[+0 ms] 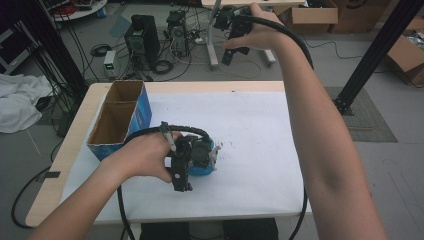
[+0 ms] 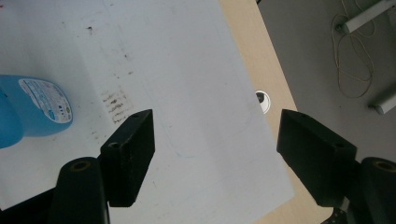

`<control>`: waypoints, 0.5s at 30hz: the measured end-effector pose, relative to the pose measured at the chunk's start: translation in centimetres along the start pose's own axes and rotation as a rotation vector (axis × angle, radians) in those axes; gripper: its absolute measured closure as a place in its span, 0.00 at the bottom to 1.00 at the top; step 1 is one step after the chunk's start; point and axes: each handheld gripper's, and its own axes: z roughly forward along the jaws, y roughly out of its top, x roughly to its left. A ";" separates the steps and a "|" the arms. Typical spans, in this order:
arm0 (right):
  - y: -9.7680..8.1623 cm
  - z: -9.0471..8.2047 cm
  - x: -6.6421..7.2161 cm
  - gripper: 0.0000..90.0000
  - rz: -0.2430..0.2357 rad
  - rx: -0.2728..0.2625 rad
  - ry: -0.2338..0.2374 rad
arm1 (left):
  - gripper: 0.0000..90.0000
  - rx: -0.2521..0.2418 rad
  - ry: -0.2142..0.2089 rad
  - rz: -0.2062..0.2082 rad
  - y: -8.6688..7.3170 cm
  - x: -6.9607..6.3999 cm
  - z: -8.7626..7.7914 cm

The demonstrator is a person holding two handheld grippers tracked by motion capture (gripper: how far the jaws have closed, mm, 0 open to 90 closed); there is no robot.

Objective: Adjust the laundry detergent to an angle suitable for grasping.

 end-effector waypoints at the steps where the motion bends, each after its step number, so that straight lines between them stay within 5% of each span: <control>1: 0.0 0.0 0.0 0.31 -0.002 0.004 0.001 | 0.16 0.001 -0.003 0.001 0.0 0.0 0.0; 15: -0.6 0.3 -0.3 0.30 0.001 -0.004 0.006 | 0.17 0.008 -0.003 0.001 0.1 0.1 0.0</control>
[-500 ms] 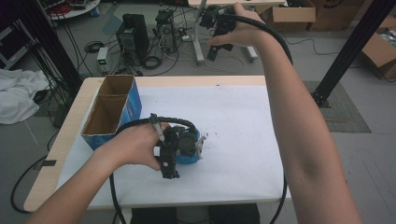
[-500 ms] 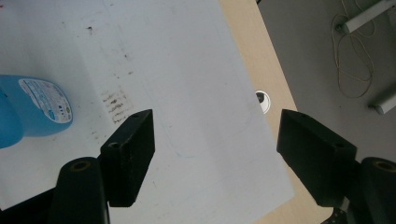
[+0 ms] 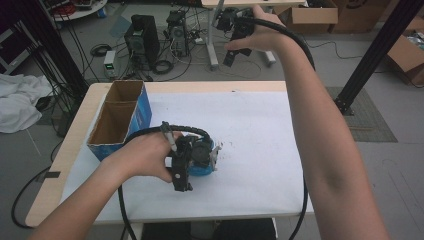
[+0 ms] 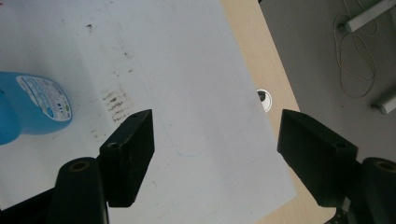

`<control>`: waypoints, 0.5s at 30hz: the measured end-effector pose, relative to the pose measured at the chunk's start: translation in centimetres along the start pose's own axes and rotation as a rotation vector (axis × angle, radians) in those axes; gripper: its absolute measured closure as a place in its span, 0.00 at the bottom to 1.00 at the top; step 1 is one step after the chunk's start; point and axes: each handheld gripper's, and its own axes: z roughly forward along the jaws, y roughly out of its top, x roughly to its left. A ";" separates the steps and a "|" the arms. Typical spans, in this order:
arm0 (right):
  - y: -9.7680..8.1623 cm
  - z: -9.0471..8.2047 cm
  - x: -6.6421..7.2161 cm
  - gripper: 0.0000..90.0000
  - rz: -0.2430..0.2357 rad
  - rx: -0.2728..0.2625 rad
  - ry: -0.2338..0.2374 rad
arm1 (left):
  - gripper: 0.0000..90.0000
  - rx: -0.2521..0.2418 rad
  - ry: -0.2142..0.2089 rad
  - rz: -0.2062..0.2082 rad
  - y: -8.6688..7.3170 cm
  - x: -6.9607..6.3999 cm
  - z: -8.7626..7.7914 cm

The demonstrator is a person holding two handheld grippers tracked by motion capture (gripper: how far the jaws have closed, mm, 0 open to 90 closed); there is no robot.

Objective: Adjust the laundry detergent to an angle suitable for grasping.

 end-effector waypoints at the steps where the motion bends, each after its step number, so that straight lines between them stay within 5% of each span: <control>1: 0.0 0.0 0.0 0.30 0.002 -0.006 0.002 | 0.17 -0.006 0.004 -0.003 -0.1 0.1 0.0; 15: -0.1 0.0 -0.1 0.30 0.001 -0.004 0.000 | 0.17 -0.005 0.003 0.000 -0.1 0.1 0.0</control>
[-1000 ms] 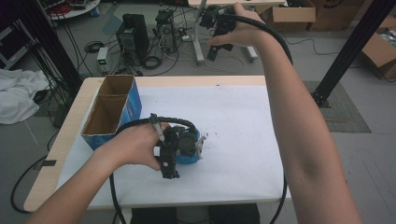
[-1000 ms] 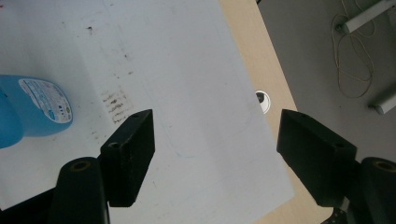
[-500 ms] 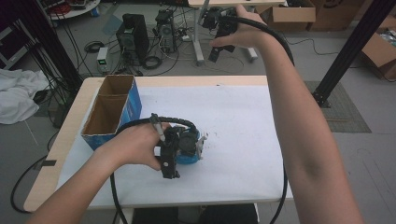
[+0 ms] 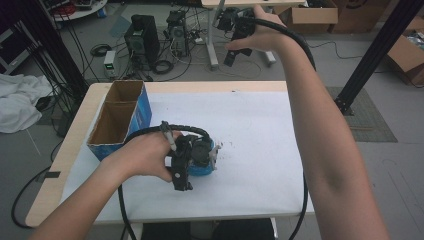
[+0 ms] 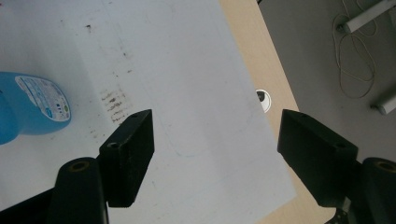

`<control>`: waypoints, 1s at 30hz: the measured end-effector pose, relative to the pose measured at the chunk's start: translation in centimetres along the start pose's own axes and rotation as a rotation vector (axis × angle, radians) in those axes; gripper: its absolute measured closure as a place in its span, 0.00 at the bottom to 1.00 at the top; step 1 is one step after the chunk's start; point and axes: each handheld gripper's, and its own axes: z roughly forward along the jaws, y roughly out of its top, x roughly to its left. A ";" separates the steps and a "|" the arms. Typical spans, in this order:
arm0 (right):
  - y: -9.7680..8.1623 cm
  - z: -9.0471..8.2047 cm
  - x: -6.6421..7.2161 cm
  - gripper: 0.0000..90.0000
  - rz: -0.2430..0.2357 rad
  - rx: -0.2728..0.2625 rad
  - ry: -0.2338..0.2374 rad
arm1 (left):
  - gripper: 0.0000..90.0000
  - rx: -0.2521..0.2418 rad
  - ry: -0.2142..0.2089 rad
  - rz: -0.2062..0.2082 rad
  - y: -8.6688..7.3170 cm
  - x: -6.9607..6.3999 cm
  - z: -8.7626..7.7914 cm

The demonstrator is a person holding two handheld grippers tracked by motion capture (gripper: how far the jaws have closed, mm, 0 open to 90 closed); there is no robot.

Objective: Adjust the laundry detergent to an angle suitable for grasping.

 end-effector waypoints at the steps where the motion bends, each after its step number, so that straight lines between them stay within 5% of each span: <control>1: 0.0 0.0 0.0 0.30 -0.003 -0.001 0.001 | 0.17 0.000 -0.001 -0.001 0.0 0.0 0.0; 30: -0.5 -0.2 0.2 0.30 0.004 -0.011 0.000 | 0.17 0.001 0.016 -0.005 0.0 -0.3 -0.5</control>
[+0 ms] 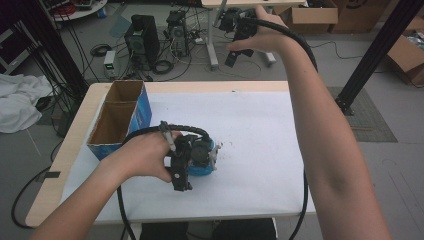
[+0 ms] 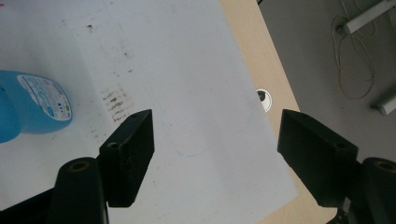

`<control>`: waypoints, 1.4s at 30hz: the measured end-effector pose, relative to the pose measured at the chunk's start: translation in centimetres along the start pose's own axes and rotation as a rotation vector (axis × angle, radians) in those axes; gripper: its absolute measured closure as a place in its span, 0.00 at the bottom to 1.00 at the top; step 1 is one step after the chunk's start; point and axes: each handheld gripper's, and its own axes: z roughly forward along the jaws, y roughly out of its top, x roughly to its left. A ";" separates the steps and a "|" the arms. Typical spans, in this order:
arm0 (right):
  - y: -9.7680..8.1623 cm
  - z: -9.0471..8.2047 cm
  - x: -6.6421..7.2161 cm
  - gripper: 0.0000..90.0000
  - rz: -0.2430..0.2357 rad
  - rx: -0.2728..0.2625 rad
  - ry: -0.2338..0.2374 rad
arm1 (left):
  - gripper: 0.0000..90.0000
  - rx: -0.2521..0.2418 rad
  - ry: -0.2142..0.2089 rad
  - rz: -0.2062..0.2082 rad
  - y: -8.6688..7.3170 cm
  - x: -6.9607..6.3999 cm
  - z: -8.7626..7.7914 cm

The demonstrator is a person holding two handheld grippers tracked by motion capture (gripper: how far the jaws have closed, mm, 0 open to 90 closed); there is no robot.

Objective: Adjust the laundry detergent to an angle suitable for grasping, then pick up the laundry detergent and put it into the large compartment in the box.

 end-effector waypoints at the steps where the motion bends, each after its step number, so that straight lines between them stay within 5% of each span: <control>1: 0.0 0.0 0.0 0.30 -0.002 0.000 0.000 | 0.17 -0.004 0.001 -0.001 0.0 0.0 -0.1; 24: -0.3 -0.3 0.4 0.30 0.001 0.000 -0.002 | 0.16 -0.003 0.008 0.007 0.1 -0.5 -0.7; 42: -1.1 -0.2 0.4 0.30 0.006 -0.006 0.001 | 0.16 -0.099 0.055 -0.049 -1.3 1.0 -4.8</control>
